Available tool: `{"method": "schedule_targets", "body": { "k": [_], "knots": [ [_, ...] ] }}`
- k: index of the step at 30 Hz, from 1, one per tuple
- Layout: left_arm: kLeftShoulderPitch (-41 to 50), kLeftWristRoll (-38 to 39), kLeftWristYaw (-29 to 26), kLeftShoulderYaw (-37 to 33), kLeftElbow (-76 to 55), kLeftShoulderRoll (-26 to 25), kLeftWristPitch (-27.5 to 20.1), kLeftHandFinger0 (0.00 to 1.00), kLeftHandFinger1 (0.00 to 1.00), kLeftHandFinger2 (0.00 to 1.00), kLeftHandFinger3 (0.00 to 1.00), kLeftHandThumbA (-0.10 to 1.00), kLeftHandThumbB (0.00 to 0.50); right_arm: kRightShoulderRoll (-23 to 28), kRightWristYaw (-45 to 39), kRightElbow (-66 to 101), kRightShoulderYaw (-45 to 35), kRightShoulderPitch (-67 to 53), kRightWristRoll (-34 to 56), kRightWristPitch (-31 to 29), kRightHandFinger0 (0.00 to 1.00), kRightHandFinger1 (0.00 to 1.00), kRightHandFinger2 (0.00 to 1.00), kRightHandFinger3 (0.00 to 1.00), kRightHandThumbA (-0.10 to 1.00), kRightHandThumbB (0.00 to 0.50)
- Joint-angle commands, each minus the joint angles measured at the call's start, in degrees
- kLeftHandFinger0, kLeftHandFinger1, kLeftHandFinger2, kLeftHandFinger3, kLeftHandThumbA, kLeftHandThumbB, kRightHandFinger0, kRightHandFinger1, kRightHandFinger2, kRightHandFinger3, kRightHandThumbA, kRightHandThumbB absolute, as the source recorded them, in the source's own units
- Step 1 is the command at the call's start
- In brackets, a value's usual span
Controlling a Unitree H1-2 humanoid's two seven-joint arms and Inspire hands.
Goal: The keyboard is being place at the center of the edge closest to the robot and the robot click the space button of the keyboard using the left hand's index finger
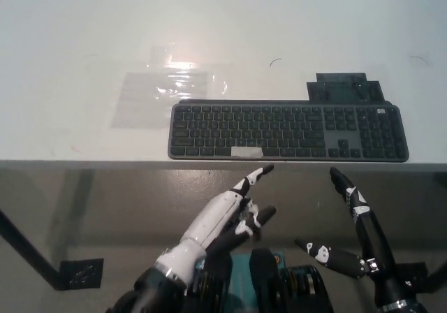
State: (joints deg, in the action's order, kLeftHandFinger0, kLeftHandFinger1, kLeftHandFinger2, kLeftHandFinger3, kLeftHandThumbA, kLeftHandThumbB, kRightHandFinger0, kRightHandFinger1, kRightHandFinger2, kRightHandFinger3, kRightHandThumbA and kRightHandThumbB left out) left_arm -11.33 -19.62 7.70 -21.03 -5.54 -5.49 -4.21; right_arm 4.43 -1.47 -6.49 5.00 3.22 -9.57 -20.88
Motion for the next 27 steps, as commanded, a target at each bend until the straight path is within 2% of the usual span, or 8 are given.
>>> {"method": "schedule_targets", "body": {
  "k": [1, 2, 8, 10, 12, 13, 23, 27],
  "knots": [
    [7.6, 14.0, 7.7, -2.0, -41.8, -7.2, 7.1, 0.00, 0.00, 0.00, 1.00, 1.00, 0.397, 0.1, -0.8, 1.3, 0.7, 0.2, 0.7, -1.6, 1.00, 1.00, 1.00, 1.00, 1.00, 0.417],
    [8.0, 14.4, 7.6, -1.8, -42.3, -7.6, 7.3, 0.00, 0.00, 0.00, 1.00, 1.00, 0.435, 0.1, -0.7, 1.3, 0.7, 0.1, 0.6, -1.7, 1.00, 1.00, 1.00, 1.00, 1.00, 0.412],
    [14.8, 13.3, 5.4, 2.5, -45.6, -13.5, 2.8, 0.06, 0.03, 0.05, 1.00, 1.00, 0.319, 0.1, -0.9, 0.9, 1.0, -0.8, 0.6, -2.1, 1.00, 1.00, 1.00, 1.00, 1.00, 0.408],
    [16.6, 15.6, 4.4, 4.1, -42.0, -15.7, -0.8, 0.49, 0.32, 0.35, 1.00, 1.00, 0.309, 0.0, -0.8, 0.9, 1.0, -0.9, 0.5, -1.9, 1.00, 1.00, 1.00, 1.00, 1.00, 0.406],
    [17.9, 16.0, 4.4, 4.9, -40.1, -17.2, -1.7, 0.94, 0.75, 0.83, 1.00, 1.00, 0.332, 0.0, -0.9, 1.0, 1.3, -1.1, 0.2, -1.8, 1.00, 1.00, 1.00, 1.00, 1.00, 0.394],
    [18.7, 15.5, 4.8, 5.4, -39.2, -18.3, -1.9, 1.00, 1.00, 1.00, 1.00, 1.00, 0.329, 0.0, -0.9, 1.1, 1.3, -1.1, 0.1, -1.8, 1.00, 1.00, 1.00, 1.00, 1.00, 0.394],
    [22.2, 6.7, 5.8, 6.5, -29.4, -19.9, -3.0, 1.00, 1.00, 1.00, 1.00, 1.00, 0.422, 0.3, -0.9, 1.5, 1.8, -2.4, 0.7, -1.9, 1.00, 1.00, 1.00, 1.00, 1.00, 0.405],
    [22.2, 6.4, 6.0, 6.8, -28.7, -19.6, -3.4, 1.00, 1.00, 1.00, 1.00, 1.00, 0.424, 0.3, -0.9, 1.5, 1.9, -2.4, 0.7, -2.0, 1.00, 1.00, 1.00, 1.00, 1.00, 0.405]
  ]
}}
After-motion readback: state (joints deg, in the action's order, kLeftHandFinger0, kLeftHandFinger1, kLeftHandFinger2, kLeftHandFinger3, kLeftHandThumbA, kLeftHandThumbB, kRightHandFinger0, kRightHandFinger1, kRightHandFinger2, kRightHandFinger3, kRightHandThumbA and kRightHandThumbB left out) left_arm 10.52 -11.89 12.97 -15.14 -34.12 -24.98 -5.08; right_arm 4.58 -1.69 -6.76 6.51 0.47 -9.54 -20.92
